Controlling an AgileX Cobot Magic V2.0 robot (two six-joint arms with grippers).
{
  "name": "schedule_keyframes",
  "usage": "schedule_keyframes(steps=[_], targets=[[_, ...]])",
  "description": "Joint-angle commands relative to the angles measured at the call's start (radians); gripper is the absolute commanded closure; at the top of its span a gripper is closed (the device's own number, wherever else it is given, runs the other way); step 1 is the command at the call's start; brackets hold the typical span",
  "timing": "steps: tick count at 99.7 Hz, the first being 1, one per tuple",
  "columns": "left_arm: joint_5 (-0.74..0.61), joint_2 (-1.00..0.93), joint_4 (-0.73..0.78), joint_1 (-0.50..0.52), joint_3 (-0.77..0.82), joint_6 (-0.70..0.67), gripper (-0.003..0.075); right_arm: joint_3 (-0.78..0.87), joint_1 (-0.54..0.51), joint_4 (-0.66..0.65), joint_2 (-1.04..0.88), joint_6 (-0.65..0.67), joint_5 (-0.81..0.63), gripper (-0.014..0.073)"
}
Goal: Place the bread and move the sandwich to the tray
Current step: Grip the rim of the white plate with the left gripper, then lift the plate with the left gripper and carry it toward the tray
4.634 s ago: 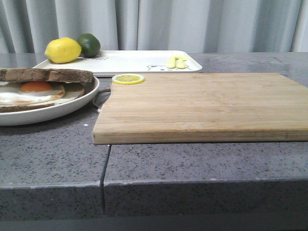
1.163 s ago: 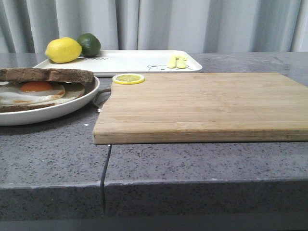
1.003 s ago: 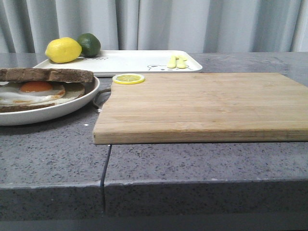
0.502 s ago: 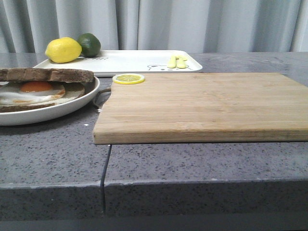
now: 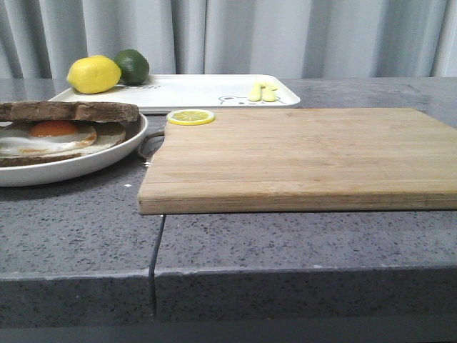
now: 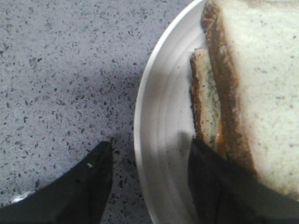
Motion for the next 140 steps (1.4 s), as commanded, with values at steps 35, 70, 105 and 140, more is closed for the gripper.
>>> schedule_keyframes(steps=[35, 70, 105, 140], targets=[[-0.01, -0.025, -0.007, 0.001, -0.033, -0.011, 0.066, -0.025, -0.008, -0.008, 0.005, 0.0, -0.079, 0.019], [-0.005, -0.025, -0.059, 0.001, -0.033, -0.011, 0.0739, -0.025, -0.008, -0.008, 0.005, 0.0, -0.079, 0.019], [0.016, -0.087, -0.194, 0.024, -0.04, -0.011, 0.0739, -0.025, -0.008, -0.008, 0.005, 0.0, -0.079, 0.019], [0.13, -0.18, -0.281, 0.181, -0.128, -0.003, 0.0739, -0.025, -0.008, -0.008, 0.005, 0.0, -0.08, 0.019]])
